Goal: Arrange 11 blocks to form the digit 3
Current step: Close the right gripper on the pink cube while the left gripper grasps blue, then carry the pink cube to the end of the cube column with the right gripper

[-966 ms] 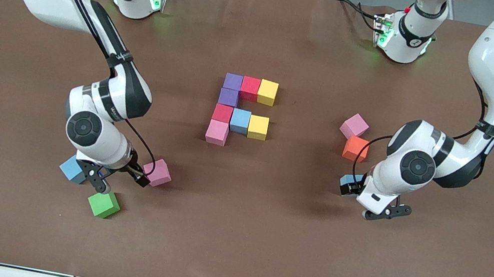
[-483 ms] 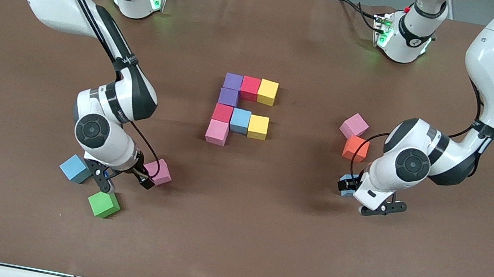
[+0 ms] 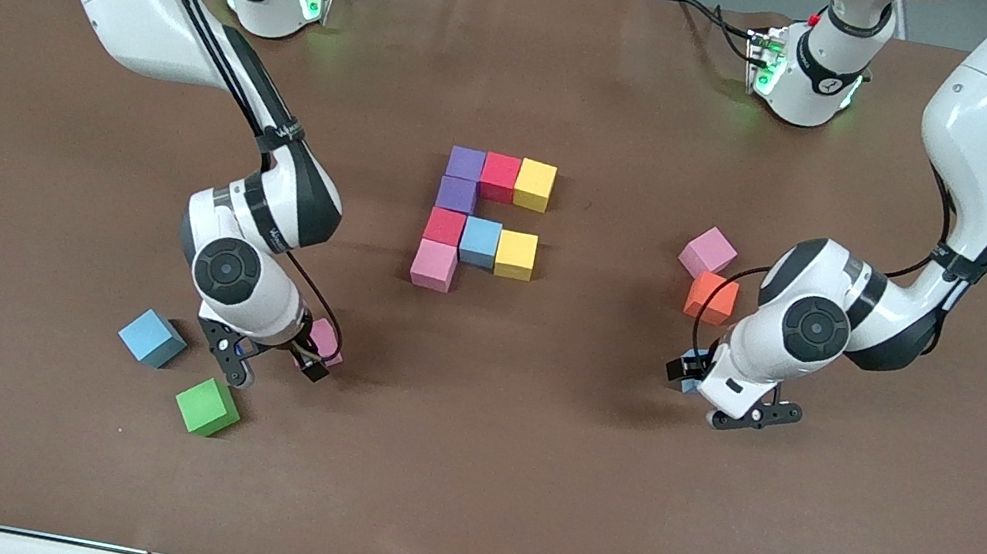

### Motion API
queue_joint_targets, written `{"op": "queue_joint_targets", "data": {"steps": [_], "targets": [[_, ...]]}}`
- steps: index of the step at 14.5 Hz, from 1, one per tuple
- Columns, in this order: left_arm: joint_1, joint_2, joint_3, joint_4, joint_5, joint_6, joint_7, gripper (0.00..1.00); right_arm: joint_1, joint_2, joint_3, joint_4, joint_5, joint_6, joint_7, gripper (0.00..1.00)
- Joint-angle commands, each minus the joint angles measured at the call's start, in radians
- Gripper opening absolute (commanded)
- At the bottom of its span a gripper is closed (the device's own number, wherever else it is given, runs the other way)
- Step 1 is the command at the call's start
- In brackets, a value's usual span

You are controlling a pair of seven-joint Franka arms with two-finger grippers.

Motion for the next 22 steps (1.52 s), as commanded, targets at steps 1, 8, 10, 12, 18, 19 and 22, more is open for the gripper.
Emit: {"op": "queue_joint_targets", "data": {"steps": [1, 8, 10, 12, 18, 19, 22], "targets": [[0.006, -0.003, -0.005, -0.015, 0.015, 0.020, -0.002, 1.00, 0.004, 0.011, -0.008, 0.024, -0.023, -0.003, 0.027, 0.95], [0.012, 0.012, -0.005, -0.036, 0.056, 0.066, -0.005, 1.00, 0.001, 0.011, -0.008, 0.024, -0.017, 0.019, 0.041, 0.81], [0.015, 0.011, -0.005, -0.044, 0.069, 0.066, -0.005, 0.97, 0.001, 0.013, -0.008, 0.023, -0.017, 0.022, 0.057, 0.82], [0.012, 0.011, -0.005, -0.044, 0.073, 0.066, -0.005, 0.83, 0.007, 0.014, -0.008, 0.023, -0.015, 0.020, 0.069, 0.86], [0.017, 0.009, -0.005, -0.039, 0.073, 0.057, -0.090, 0.40, 0.009, 0.013, -0.008, 0.023, -0.024, 0.019, 0.069, 0.33], [0.011, 0.006, -0.006, -0.035, 0.073, 0.054, -0.133, 0.39, 0.009, 0.013, -0.008, 0.023, -0.021, 0.019, 0.070, 0.14], [-0.005, 0.015, -0.006, 0.019, 0.066, 0.052, -0.323, 0.39, 0.021, 0.014, -0.005, 0.023, -0.020, 0.019, 0.055, 0.03]]}}
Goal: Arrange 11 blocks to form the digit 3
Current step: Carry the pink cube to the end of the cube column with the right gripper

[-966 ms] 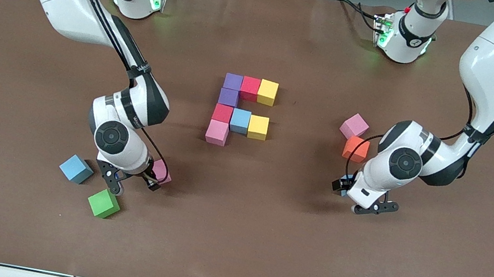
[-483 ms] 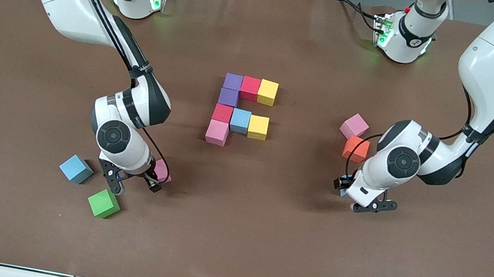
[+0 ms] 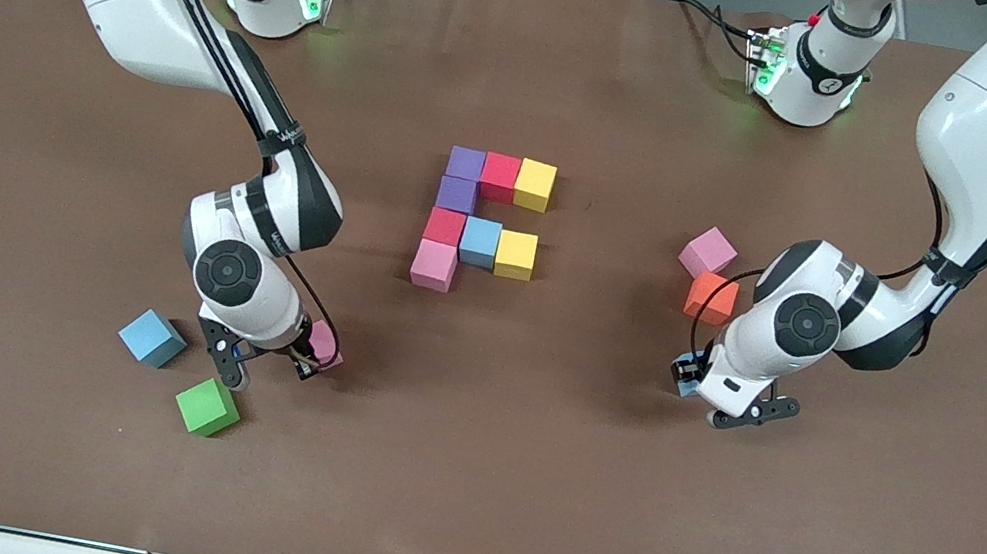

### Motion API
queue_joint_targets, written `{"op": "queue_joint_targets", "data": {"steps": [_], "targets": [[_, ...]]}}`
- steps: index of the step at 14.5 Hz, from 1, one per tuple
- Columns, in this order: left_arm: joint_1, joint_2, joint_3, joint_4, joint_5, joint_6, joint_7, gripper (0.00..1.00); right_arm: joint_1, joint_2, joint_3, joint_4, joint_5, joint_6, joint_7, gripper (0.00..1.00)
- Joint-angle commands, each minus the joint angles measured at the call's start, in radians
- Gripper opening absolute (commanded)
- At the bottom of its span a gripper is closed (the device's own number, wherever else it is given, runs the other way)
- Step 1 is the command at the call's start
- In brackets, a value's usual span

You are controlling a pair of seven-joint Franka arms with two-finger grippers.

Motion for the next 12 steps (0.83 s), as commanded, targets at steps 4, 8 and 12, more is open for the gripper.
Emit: {"op": "queue_joint_targets", "data": {"steps": [4, 8, 12], "targets": [[-0.044, 0.026, -0.006, 0.099, 0.026, -0.017, -0.334, 0.39, 0.062, 0.007, 0.014, 0.006, -0.020, 0.003, -0.240, 0.03], [-0.049, 0.035, -0.004, 0.115, 0.026, -0.023, -0.381, 0.39, 0.116, -0.001, 0.013, 0.008, -0.017, 0.001, -0.689, 0.01], [-0.049, 0.038, -0.004, 0.119, 0.027, -0.029, -0.381, 0.39, 0.167, 0.002, 0.013, 0.009, -0.027, 0.004, -0.794, 0.00]]}}
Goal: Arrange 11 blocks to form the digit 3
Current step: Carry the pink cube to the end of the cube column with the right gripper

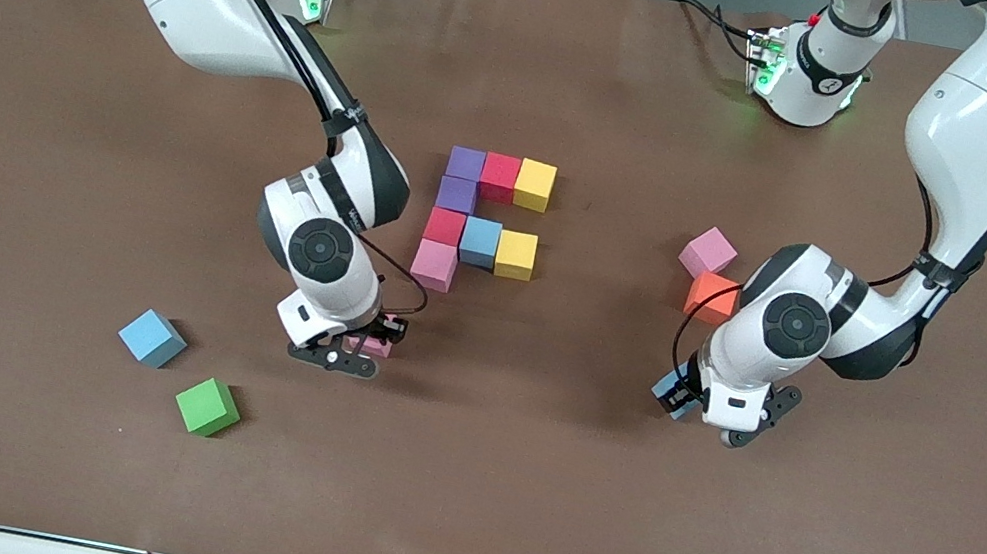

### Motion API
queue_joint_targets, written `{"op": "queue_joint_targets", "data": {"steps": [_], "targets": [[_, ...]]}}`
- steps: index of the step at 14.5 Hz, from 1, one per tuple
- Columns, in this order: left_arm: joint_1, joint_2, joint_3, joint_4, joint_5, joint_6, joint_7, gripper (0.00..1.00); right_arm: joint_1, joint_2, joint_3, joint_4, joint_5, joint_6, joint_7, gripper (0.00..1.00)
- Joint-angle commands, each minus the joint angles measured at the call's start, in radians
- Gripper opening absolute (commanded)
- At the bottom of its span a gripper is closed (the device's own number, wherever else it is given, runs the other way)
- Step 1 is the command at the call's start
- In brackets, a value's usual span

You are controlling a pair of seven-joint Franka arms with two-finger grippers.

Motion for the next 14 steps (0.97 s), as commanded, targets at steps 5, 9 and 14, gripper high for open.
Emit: {"op": "queue_joint_targets", "data": {"steps": [5, 9, 14], "targets": [[-0.001, 0.022, -0.005, 0.037, 0.029, -0.022, -0.023, 0.41, 0.071, -0.001, 0.000, 0.010, -0.014, 0.004, -0.052, 0.00], [-0.002, 0.023, -0.005, 0.037, 0.029, -0.022, -0.023, 0.41, 0.085, -0.001, 0.000, 0.010, -0.012, 0.003, 0.005, 0.00], [-0.001, 0.023, -0.005, 0.037, 0.032, -0.022, -0.023, 0.41, 0.084, -0.003, 0.000, 0.002, -0.011, -0.001, 0.028, 0.00]]}}
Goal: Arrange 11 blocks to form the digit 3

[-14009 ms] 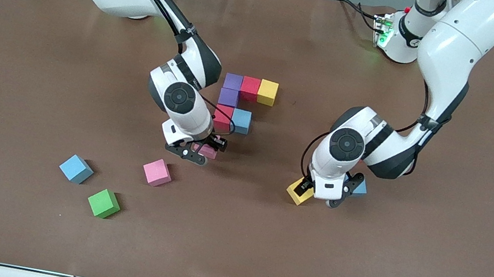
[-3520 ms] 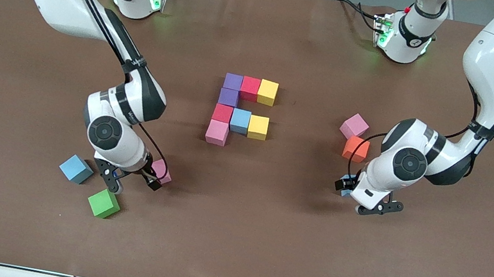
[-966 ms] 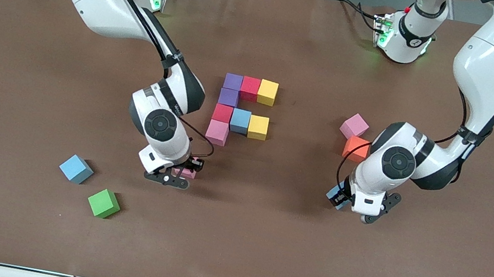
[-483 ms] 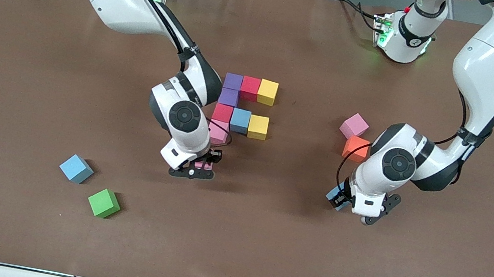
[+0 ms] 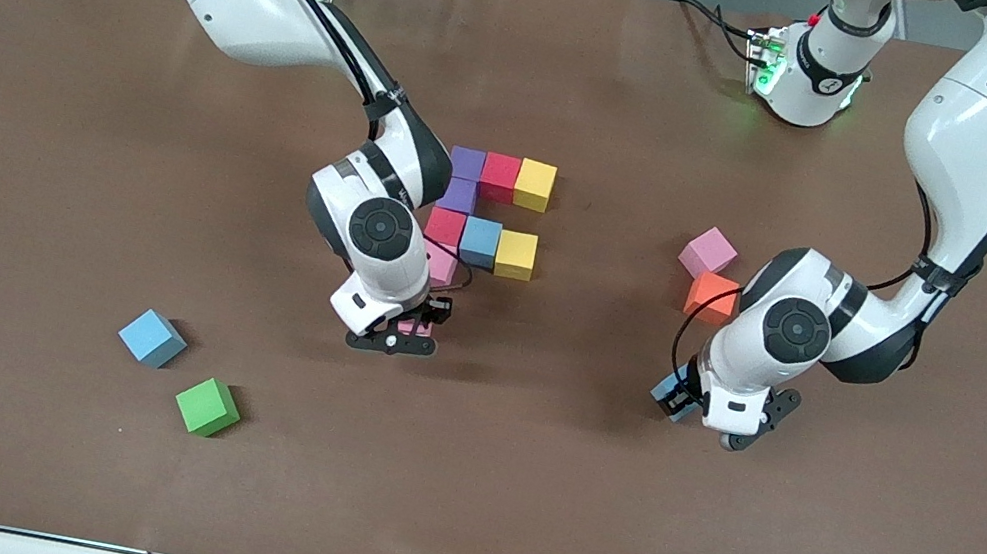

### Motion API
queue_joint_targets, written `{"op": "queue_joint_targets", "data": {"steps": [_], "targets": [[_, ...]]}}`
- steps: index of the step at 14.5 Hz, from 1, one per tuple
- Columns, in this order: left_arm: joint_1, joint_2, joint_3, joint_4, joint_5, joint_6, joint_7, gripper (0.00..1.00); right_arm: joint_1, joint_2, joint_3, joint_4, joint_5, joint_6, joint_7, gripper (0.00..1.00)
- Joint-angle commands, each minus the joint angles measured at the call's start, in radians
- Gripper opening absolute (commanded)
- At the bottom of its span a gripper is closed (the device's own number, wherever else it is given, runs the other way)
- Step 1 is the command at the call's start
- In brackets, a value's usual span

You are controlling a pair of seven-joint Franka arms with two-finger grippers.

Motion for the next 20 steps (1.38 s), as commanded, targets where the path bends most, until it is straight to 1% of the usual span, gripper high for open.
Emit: {"op": "queue_joint_targets", "data": {"steps": [1, 9, 20], "targets": [[-0.001, 0.010, -0.005, 0.022, 0.032, -0.021, -0.022, 0.41, 0.004, -0.003, 0.001, -0.002, -0.011, -0.002, 0.044, 0.00], [-0.002, 0.010, -0.004, 0.022, 0.032, -0.021, -0.022, 0.41, 0.004, -0.011, 0.005, -0.008, -0.009, -0.012, 0.100, 0.00], [-0.001, 0.018, -0.004, 0.028, 0.032, -0.019, -0.021, 0.41, 0.015, -0.014, 0.008, -0.015, -0.008, -0.013, 0.123, 0.00]]}}
